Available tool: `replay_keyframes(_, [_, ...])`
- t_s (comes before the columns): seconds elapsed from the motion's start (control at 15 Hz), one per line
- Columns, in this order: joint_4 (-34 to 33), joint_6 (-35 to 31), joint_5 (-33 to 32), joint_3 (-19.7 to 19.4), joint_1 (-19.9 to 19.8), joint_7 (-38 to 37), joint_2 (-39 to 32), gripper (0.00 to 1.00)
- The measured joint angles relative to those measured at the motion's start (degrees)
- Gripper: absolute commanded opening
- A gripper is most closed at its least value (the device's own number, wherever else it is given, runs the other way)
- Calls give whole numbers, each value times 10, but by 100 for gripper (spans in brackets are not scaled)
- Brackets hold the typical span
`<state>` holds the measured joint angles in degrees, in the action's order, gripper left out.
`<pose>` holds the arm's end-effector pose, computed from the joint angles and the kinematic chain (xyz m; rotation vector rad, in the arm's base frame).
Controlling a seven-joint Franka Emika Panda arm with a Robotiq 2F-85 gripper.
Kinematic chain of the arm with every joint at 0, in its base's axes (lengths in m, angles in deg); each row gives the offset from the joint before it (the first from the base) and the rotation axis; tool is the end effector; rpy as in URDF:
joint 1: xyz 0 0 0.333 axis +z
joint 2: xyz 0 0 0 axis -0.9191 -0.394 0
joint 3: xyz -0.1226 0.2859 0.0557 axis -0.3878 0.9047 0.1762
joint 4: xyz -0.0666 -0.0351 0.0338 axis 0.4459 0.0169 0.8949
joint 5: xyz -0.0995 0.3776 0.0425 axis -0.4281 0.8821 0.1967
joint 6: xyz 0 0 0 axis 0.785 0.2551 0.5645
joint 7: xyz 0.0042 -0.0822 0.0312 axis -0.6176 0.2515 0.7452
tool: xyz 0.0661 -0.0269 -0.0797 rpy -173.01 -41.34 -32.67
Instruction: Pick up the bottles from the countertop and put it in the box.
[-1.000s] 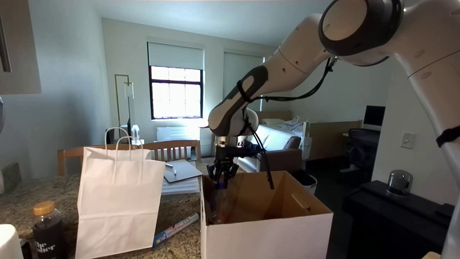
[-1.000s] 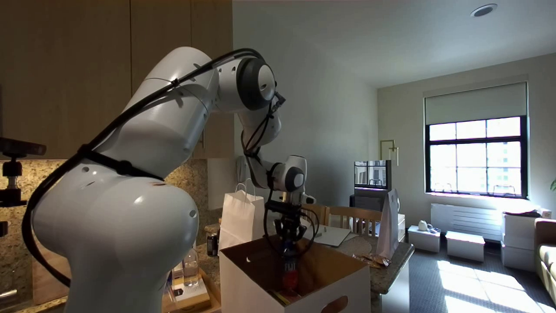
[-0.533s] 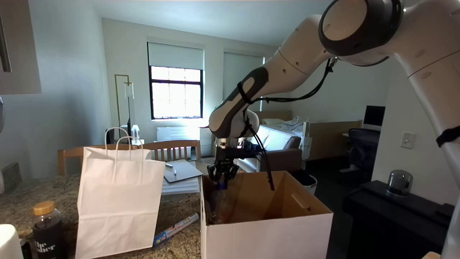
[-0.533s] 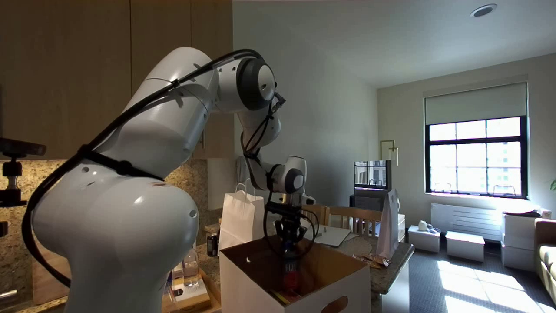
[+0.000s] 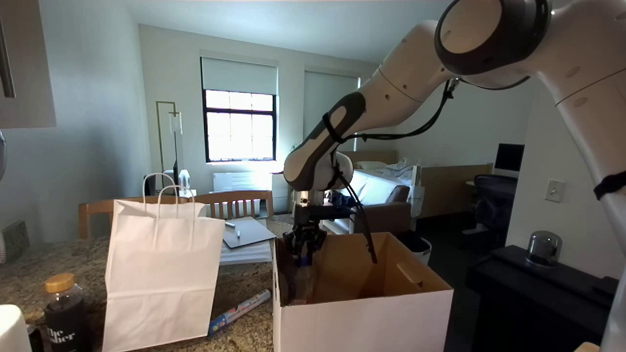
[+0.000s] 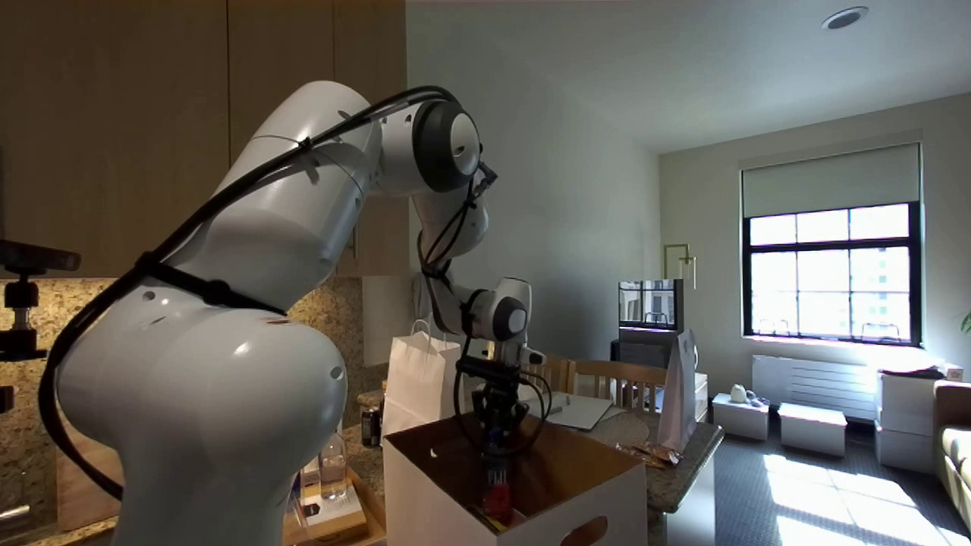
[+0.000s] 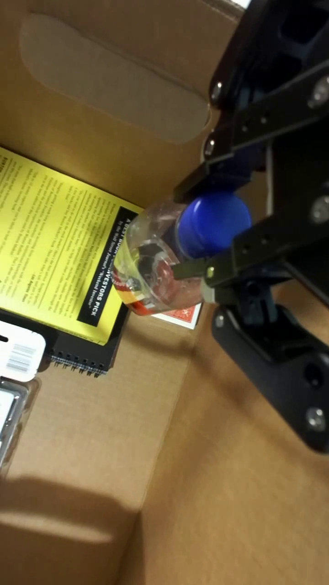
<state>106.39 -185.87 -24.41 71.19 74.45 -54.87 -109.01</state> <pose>0.6078 0.1441 0.2259 -3.0235 -0.0867 0.1154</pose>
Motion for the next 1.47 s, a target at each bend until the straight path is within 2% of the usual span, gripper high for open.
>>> replay_keyframes(0.33, [89,-77,12,1,0,-2,40,14])
replay_keyframes(0.67, [206,-179,48,23,-1,-2,103,14])
replay_keyframes(0.93, [247,-185,50,36,2,-2,127,14])
replay_keyframes(1.47, [254,-179,50,47,17,-2,125,14])
